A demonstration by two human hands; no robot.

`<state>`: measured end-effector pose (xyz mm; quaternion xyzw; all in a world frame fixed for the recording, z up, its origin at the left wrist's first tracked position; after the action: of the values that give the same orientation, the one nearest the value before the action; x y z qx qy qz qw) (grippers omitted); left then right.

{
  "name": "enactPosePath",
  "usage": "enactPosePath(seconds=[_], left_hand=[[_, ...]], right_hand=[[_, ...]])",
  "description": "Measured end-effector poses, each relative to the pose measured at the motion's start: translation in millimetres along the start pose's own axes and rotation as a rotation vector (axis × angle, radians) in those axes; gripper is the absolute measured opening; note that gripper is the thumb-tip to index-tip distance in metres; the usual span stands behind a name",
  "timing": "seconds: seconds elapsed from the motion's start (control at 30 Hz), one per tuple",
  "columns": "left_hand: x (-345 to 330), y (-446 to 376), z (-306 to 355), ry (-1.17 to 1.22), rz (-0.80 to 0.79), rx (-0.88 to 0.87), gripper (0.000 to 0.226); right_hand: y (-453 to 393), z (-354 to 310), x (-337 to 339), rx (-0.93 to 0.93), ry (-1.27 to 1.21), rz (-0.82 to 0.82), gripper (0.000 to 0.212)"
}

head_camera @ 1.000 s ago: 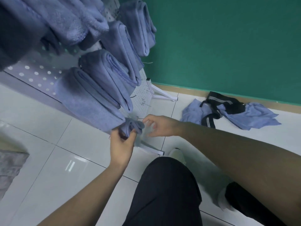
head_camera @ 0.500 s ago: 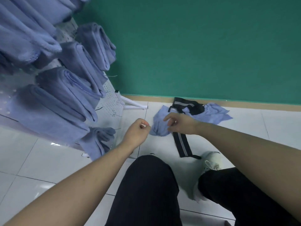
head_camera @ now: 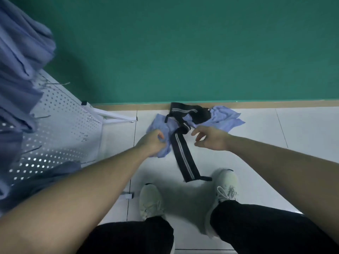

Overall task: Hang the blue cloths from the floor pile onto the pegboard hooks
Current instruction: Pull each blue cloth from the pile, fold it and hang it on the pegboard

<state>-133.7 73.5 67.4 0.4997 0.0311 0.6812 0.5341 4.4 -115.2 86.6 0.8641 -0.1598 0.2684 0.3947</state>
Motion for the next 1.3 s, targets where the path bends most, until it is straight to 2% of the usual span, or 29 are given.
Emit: enactPosePath(seconds=[0.1,0.2,0.37,0.47,0.53,0.6,0.67,0.73,0.8,0.87,1.0,1.13,1.3], left_hand=[[-21,-39,-17,-0.041,-0.011,0.063,0.031],[-38,-71,-36,-0.056,0.024,0.116,0.050],[-60,-118,-66,-0.082,0.125,0.134,0.047],[-65,-139,-81,-0.189,0.236,0.034,0.036],[-72,-144,-83,-0.330,0.335,-0.083,0.047],[-86,-140,-79,-0.475,0.279,-0.169,0.061],[-100,-134,-80,-0.525,0.224,-0.217,0.057],[-106,-135,-83,-0.448,0.299,-0.241,0.047],[-104,-142,-89,-0.269,0.346,-0.167,0.045],[-100,-147,-95,-0.133,0.312,-0.041,0.041],[-98,-152,-114,-0.158,0.248,0.038,0.027],[-71,-127,-88,0.003,0.195,-0.043,0.005],[-35,-82,-41,0.260,0.176,-0.086,0.018]], right_hand=[[-31,18,-11,-0.041,-0.011,-0.044,0.033],[-64,31,-27,-0.055,-0.006,-0.052,0.031],[-111,50,-63,-0.021,-0.039,-0.056,0.030],[-129,55,-78,0.011,-0.051,-0.041,0.030],[-138,58,-85,0.012,-0.068,-0.019,0.027],[-143,61,-91,0.023,-0.076,0.011,0.022],[-149,62,-95,0.019,-0.062,0.014,0.023],[-155,64,-101,-0.009,-0.081,-0.037,0.029],[-157,66,-104,-0.036,-0.116,-0.059,0.030],[-157,67,-104,-0.038,-0.167,0.004,0.023],[-149,61,-99,-0.050,-0.207,0.003,0.021],[-134,48,-81,-0.033,-0.241,0.032,0.014],[-105,14,-45,0.037,-0.114,0.037,0.021]])
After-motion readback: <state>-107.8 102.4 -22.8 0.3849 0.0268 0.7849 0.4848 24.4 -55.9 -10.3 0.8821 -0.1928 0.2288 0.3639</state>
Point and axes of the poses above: each hand's wrist, its own y-axis away from the middle knuckle, its own x-axis out of the back of the hand, z = x × y, the point moved 3 cm from there along -y, towards the middle knuckle, and after that the axes turned 3 degrees about z, right-handed, at the moved point
